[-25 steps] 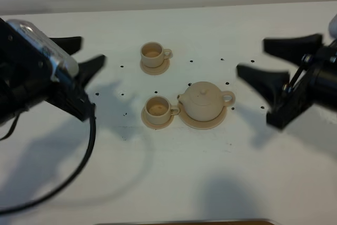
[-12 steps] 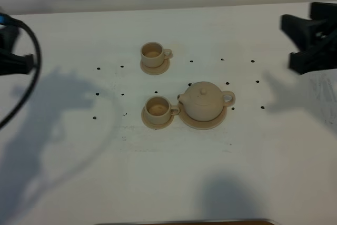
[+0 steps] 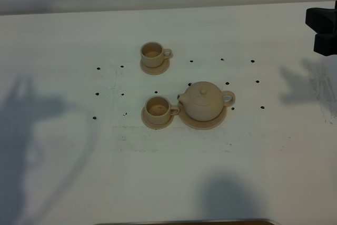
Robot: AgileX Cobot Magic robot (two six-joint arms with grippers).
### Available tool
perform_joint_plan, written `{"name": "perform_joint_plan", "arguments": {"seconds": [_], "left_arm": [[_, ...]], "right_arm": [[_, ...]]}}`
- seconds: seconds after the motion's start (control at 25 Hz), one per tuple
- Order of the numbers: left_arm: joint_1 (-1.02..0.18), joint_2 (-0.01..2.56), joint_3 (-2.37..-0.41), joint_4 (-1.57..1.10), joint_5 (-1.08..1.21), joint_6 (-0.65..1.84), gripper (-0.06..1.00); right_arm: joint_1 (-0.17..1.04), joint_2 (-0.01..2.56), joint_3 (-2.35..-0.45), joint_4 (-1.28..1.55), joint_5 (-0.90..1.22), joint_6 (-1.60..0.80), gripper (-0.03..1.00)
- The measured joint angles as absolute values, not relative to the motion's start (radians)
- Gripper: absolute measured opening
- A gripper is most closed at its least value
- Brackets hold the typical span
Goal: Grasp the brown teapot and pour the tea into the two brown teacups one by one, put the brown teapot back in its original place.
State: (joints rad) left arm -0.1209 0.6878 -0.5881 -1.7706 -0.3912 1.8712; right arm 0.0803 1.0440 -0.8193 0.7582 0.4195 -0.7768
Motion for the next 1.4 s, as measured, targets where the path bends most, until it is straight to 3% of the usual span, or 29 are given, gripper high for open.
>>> {"name": "perform_joint_plan", "arguments": {"seconds": [0.2,0.52,0.96,1.4], "left_arm": [[-0.121,0.621,-0.559,-1.771,-0.425,1.869,0.13],[-0.121,0.621,-0.555,-1.769,-0.489,1.867,0.12],[-0.121,0.651,-0.519,-1.769,-0.303,1.823,0.12],[-0.121,0.737,-0.514,-1.77,-0.178,1.56,0.12]], "right_arm": [[0.08,1.044,-0.819,0.75,0.44,-0.761,0.45],[0.08,1.044,-0.819,0.753,0.467,-0.747,0.45],[0.08,1.044,-0.819,0.771,0.493,-0.745,0.45],[0.08,1.044,-0.819,0.775,0.512,-0.745,0.45]]}}
